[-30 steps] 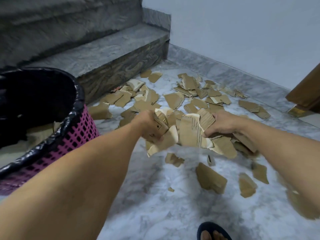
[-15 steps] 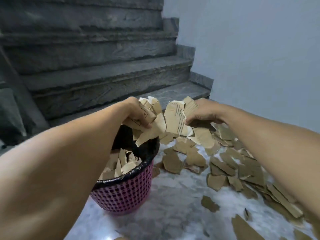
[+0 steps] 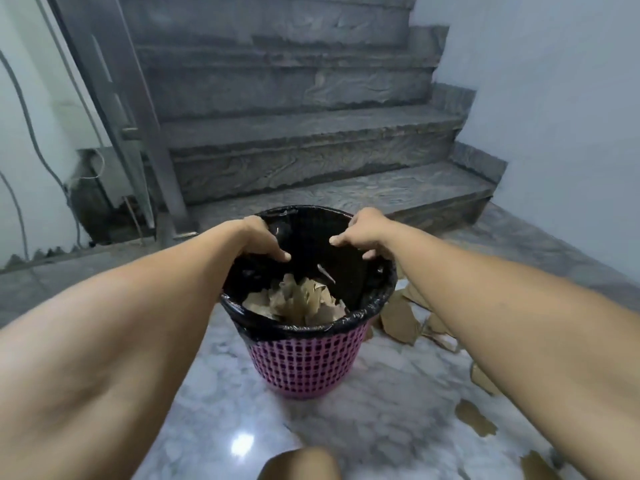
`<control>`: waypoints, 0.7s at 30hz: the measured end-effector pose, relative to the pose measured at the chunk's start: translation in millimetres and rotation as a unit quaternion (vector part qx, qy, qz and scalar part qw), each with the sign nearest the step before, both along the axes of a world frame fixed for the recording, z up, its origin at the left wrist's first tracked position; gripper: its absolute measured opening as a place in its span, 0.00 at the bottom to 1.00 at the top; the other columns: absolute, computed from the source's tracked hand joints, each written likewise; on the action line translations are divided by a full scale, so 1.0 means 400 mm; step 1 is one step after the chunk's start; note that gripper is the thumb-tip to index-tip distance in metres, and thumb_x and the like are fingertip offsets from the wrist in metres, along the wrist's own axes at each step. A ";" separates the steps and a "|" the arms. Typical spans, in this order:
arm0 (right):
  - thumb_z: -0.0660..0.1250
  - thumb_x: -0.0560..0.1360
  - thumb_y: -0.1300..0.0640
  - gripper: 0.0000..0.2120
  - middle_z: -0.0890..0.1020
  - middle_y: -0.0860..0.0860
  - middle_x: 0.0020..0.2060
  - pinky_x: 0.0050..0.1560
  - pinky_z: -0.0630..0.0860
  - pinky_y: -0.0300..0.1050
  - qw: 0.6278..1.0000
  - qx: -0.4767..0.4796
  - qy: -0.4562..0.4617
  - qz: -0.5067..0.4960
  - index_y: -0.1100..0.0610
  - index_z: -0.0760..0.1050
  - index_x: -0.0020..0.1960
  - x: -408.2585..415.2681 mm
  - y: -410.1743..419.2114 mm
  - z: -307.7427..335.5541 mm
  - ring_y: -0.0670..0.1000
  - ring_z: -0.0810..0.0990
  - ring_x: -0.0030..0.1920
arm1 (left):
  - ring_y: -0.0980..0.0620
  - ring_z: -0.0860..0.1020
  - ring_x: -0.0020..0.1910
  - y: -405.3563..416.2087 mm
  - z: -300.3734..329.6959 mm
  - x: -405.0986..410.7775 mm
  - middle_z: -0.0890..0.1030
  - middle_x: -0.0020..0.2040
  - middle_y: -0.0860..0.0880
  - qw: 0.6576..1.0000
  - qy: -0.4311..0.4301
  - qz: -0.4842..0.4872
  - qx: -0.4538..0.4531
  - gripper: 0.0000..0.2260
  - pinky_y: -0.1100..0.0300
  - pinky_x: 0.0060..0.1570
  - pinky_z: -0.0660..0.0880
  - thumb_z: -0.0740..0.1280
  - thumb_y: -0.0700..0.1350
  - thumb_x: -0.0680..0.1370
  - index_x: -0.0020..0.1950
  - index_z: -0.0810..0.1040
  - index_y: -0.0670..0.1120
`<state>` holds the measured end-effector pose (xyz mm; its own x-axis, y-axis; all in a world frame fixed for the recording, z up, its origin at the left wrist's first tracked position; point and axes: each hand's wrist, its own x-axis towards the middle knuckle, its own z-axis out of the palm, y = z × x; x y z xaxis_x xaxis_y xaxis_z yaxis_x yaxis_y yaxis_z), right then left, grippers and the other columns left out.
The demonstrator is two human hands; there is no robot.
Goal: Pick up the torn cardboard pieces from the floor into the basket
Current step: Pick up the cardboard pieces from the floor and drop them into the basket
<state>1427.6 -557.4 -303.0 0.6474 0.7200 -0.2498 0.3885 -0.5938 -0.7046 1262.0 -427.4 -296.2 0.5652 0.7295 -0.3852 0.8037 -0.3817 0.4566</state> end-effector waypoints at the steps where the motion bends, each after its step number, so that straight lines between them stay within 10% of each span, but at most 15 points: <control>1: 0.76 0.70 0.51 0.23 0.79 0.55 0.53 0.50 0.81 0.50 1.000 -0.002 0.002 -0.004 0.61 0.75 0.59 0.004 -0.008 -0.002 0.54 0.79 0.54 | 0.42 0.77 0.56 0.003 -0.007 -0.002 0.77 0.60 0.44 1.000 -0.011 0.001 -0.008 0.33 0.49 0.51 0.77 0.79 0.52 0.67 0.67 0.72 0.44; 12: 0.75 0.72 0.58 0.14 0.83 0.66 0.52 0.49 0.81 0.53 0.996 -0.050 0.043 -0.054 0.65 0.77 0.52 0.187 -0.219 0.102 0.57 0.83 0.43 | 0.47 0.81 0.42 -0.127 0.069 0.200 0.82 0.47 0.42 0.985 -0.138 -0.076 -0.070 0.19 0.52 0.44 0.82 0.76 0.46 0.71 0.57 0.77 0.40; 17: 0.73 0.74 0.57 0.14 0.82 0.58 0.48 0.51 0.82 0.55 0.990 -0.080 0.037 -0.106 0.63 0.76 0.55 0.320 -0.377 0.054 0.56 0.84 0.49 | 0.49 0.82 0.39 -0.260 0.039 0.379 0.81 0.45 0.43 0.975 -0.158 -0.133 -0.081 0.16 0.61 0.29 0.78 0.75 0.45 0.72 0.55 0.76 0.42; 21: 0.72 0.75 0.55 0.10 0.79 0.54 0.40 0.43 0.81 0.49 0.981 -0.119 0.077 -0.135 0.59 0.74 0.48 0.426 -0.489 -0.030 0.53 0.80 0.39 | 0.48 0.81 0.36 -0.341 -0.033 0.505 0.81 0.43 0.40 0.972 -0.131 -0.174 -0.091 0.15 0.56 0.36 0.82 0.76 0.44 0.72 0.54 0.77 0.40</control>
<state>1598.1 -753.1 -315.2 0.7479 0.4372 -0.4996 0.0950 -0.8152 -0.5713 1464.0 -563.9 -309.3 0.8620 0.4093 -0.2991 0.4869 -0.5040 0.7133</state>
